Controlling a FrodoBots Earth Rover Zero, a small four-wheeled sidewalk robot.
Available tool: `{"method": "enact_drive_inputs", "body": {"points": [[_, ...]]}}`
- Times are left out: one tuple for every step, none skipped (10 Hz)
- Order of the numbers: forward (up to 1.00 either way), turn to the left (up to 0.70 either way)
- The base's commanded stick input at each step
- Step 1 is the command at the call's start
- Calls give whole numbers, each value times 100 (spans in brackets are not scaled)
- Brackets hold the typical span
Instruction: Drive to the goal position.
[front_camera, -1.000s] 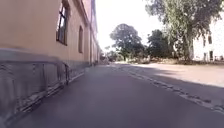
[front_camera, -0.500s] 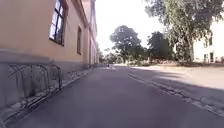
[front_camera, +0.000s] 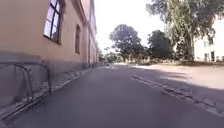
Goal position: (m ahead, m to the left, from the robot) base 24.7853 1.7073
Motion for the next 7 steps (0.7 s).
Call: {"method": "enact_drive_inputs", "body": {"points": [[70,0],[70,0],[70,0],[70,0],[70,0],[70,0],[70,0]]}}
